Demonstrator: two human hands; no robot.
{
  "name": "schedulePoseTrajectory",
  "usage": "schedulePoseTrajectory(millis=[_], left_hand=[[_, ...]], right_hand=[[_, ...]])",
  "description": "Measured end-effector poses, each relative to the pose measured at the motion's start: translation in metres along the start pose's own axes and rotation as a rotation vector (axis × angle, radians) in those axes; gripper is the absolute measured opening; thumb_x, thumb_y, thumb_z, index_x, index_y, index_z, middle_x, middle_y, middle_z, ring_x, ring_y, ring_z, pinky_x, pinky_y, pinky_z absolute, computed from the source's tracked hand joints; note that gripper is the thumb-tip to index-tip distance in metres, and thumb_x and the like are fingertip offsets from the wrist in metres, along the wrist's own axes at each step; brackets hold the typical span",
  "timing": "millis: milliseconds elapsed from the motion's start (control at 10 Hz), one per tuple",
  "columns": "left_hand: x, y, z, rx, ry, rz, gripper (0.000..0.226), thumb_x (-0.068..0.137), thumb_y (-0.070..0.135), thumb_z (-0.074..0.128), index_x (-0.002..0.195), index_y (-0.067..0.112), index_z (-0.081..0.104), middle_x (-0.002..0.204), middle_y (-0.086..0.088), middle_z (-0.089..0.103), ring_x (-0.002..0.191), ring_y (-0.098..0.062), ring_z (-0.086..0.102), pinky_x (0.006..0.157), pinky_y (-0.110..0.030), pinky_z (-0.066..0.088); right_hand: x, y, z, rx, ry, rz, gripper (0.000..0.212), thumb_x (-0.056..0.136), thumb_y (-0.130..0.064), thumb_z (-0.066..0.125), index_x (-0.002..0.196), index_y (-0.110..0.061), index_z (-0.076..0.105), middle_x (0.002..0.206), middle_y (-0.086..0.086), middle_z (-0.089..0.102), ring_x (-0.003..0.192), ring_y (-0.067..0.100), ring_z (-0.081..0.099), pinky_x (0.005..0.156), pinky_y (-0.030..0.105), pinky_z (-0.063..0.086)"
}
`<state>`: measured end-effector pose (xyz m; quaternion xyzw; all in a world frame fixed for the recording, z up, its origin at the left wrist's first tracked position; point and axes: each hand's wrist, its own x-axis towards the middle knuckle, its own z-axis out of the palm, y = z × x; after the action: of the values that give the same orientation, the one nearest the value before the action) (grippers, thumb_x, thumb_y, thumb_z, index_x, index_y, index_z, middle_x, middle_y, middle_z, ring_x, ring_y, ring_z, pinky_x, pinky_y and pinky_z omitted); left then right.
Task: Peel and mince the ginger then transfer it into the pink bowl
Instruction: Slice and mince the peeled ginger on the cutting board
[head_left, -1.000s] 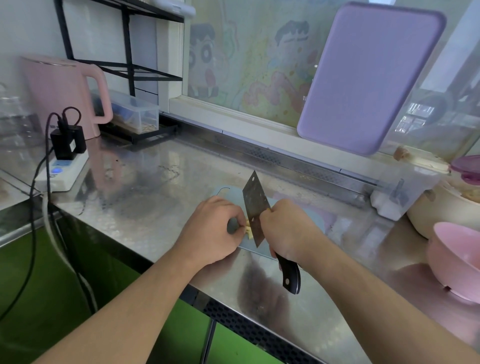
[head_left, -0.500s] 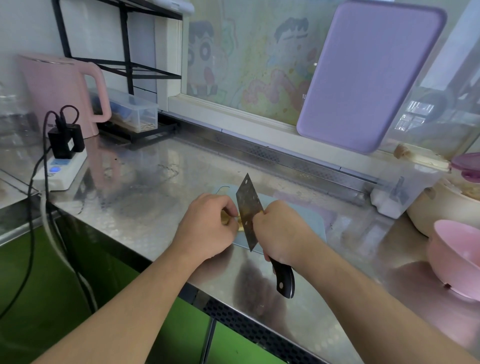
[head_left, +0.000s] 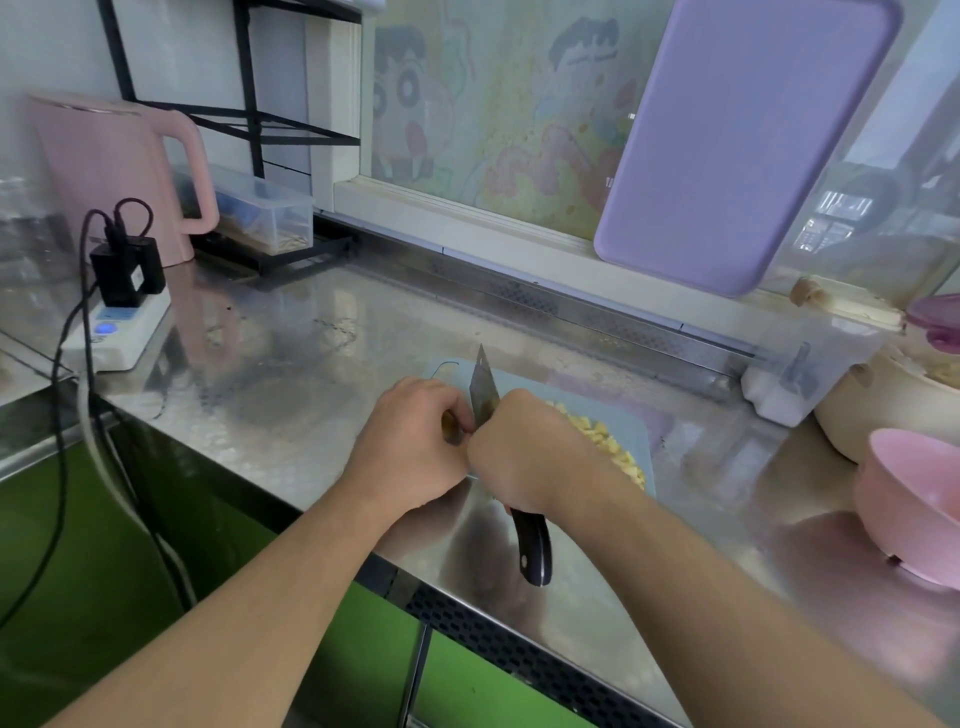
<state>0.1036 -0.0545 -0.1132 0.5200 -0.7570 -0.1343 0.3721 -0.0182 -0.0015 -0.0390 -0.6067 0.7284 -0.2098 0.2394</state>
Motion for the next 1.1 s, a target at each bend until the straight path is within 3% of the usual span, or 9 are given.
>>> schedulePoseTrajectory(millis=[100, 200, 300, 400, 500, 600, 700, 800, 1100], left_hand=[[-0.001, 0.002, -0.004, -0.002, -0.046, 0.013, 0.013, 0.065, 0.034, 0.066, 0.066, 0.041, 0.054, 0.080, 0.019, 0.059, 0.091, -0.013, 0.052, 0.084, -0.035, 0.049], [-0.002, 0.003, -0.003, 0.025, -0.061, 0.011, 0.007, 0.069, 0.038, 0.070, 0.069, 0.037, 0.063, 0.085, 0.021, 0.063, 0.096, -0.010, 0.050, 0.091, -0.036, 0.048], [-0.001, 0.001, 0.000, 0.033, -0.027, 0.001, 0.009, 0.081, 0.031, 0.078, 0.076, 0.034, 0.072, 0.090, 0.023, 0.064, 0.101, -0.006, 0.047, 0.096, -0.033, 0.044], [0.000, -0.001, 0.002, 0.041, -0.015, 0.028, 0.006, 0.088, 0.030, 0.078, 0.083, 0.033, 0.075, 0.091, 0.021, 0.063, 0.102, -0.008, 0.049, 0.096, -0.035, 0.045], [0.002, -0.004, 0.005, 0.030, 0.004, 0.044, 0.014, 0.088, 0.033, 0.080, 0.079, 0.037, 0.070, 0.091, 0.021, 0.063, 0.100, -0.008, 0.050, 0.093, -0.036, 0.048], [0.005, -0.007, 0.007, 0.022, 0.021, 0.041, 0.018, 0.089, 0.030, 0.078, 0.077, 0.037, 0.067, 0.091, 0.021, 0.064, 0.101, -0.010, 0.051, 0.093, -0.035, 0.047], [0.004, -0.006, 0.009, 0.040, 0.035, 0.035, 0.015, 0.093, 0.025, 0.073, 0.080, 0.032, 0.071, 0.096, 0.020, 0.064, 0.105, -0.008, 0.049, 0.090, -0.025, 0.041], [0.003, -0.008, 0.010, 0.048, 0.035, 0.028, 0.016, 0.090, 0.023, 0.075, 0.079, 0.034, 0.071, 0.100, 0.024, 0.063, 0.107, -0.003, 0.047, 0.092, -0.023, 0.042], [0.005, -0.005, 0.014, 0.071, 0.005, 0.145, 0.004, 0.091, 0.031, 0.076, 0.091, 0.035, 0.074, 0.106, 0.024, 0.061, 0.113, -0.003, 0.044, 0.095, -0.016, 0.036]], right_hand=[[-0.004, -0.005, 0.002, -0.001, -0.026, -0.001, 0.011, 0.097, -0.020, 0.051, 0.105, -0.017, 0.058, 0.093, 0.009, 0.056, 0.061, 0.014, 0.039, 0.065, 0.015, 0.034], [-0.007, -0.001, -0.006, -0.012, -0.043, -0.020, 0.013, 0.097, -0.018, 0.051, 0.105, -0.015, 0.061, 0.093, 0.010, 0.061, 0.065, 0.017, 0.048, 0.074, 0.020, 0.047], [-0.012, 0.002, -0.018, -0.066, -0.096, 0.005, 0.028, 0.100, -0.010, 0.053, 0.072, -0.009, 0.052, 0.068, 0.002, 0.050, 0.059, 0.017, 0.040, 0.062, 0.028, 0.045], [-0.012, 0.011, -0.029, -0.068, -0.147, 0.020, 0.023, 0.100, -0.007, 0.051, 0.081, -0.005, 0.063, 0.063, 0.000, 0.047, 0.056, 0.016, 0.042, 0.053, 0.028, 0.042], [-0.005, 0.021, -0.038, -0.035, -0.047, 0.026, 0.021, 0.103, -0.010, 0.045, 0.094, -0.006, 0.063, 0.074, 0.006, 0.057, 0.072, 0.028, 0.062, 0.075, 0.037, 0.062], [0.005, 0.034, -0.044, 0.001, -0.030, 0.006, 0.032, 0.103, -0.009, 0.045, 0.072, -0.012, 0.051, 0.071, 0.007, 0.059, 0.072, 0.029, 0.064, 0.077, 0.041, 0.064], [0.018, 0.044, -0.048, 0.022, -0.046, 0.018, 0.032, 0.103, -0.016, 0.045, 0.073, -0.010, 0.056, 0.060, 0.006, 0.060, 0.048, 0.020, 0.059, 0.048, 0.027, 0.052], [0.024, 0.054, -0.051, 0.153, -0.071, 0.012, 0.036, 0.098, -0.015, 0.045, 0.066, -0.004, 0.059, 0.046, 0.010, 0.056, 0.032, 0.023, 0.048, 0.041, 0.024, 0.043], [0.025, 0.090, -0.045, 0.529, -0.059, -0.007, 0.037, 0.105, -0.023, 0.047, 0.076, -0.003, 0.056, 0.050, 0.018, 0.048, 0.033, 0.023, 0.039, 0.040, 0.025, 0.037]])
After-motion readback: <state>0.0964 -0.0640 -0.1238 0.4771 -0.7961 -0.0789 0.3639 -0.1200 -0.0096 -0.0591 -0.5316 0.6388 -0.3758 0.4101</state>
